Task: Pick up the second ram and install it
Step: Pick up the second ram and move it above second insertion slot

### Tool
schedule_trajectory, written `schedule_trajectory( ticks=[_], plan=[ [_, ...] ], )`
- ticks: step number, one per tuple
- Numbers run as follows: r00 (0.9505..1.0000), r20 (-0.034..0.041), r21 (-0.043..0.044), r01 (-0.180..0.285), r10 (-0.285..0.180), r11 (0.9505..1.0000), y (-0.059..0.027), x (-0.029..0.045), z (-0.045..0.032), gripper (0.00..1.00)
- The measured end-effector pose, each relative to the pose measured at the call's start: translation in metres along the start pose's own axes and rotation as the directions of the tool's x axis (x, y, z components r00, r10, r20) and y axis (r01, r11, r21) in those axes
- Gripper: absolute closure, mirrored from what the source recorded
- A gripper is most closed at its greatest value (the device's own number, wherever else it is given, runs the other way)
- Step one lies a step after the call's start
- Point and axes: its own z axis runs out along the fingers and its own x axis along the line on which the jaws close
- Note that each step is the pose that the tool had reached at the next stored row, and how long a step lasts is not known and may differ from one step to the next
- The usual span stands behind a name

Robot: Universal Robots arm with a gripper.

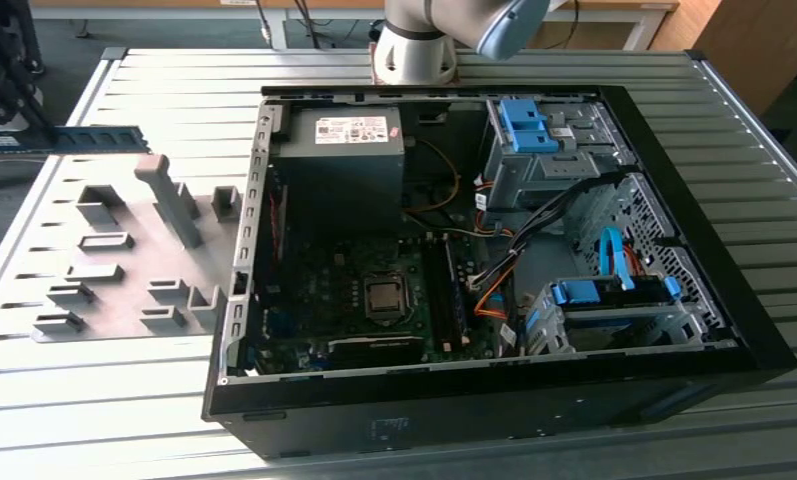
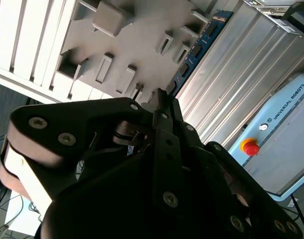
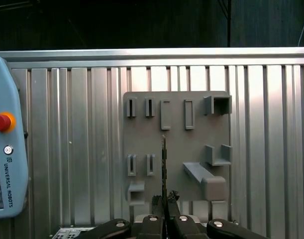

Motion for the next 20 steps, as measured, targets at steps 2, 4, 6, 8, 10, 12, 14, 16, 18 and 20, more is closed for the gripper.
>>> schedule_trajectory(
  ticks=[2, 4, 6, 8, 10, 12, 14, 16, 18, 20],
  plan=[
    [1.0, 0.0001, 0.0, 0.0, 0.0, 1.0, -0.0025, -0.0001, 0.0001, 0.86],
    [1.0, 0.0, 0.0, 0.0, 0.0, 1.0, -0.0049, -0.0002, 0.0002, 0.86],
    [1.0, -0.0001, 0.0, 0.0, 0.0, 1.0, -0.0084, -0.0003, 0.0003, 0.86],
    [1.0, -0.0001, -0.0001, 0.0, 0.0, 1.0, -0.0122, -0.0005, 0.0004, 0.86],
    [1.0, 0.0, -0.0001, 0.0, 0.0, 1.0, -0.0154, -0.0006, 0.0004, 0.86],
    [1.0, 0.0001, 0.0001, 0.0, 0.0, 1.0, -0.0188, -0.0007, 0.0006, 0.86],
    [1.0, 0.0, -0.0001, 0.0, 0.0, 1.0, -0.0226, -0.0009, 0.0007, 0.86],
    [1.0, 0.0, 0.0, 0.0, 0.0, 1.0, -0.0275, -0.0011, 0.0008, 0.86],
    [1.0, 0.0, -0.0001, 0.0, 0.0, 1.0, -0.0322, -0.0012, 0.0009, 0.86],
    [1.0, 0.0, 0.0, 0.0, 0.0, 1.0, -0.0367, -0.0014, 0.001, 0.86]
  ],
)
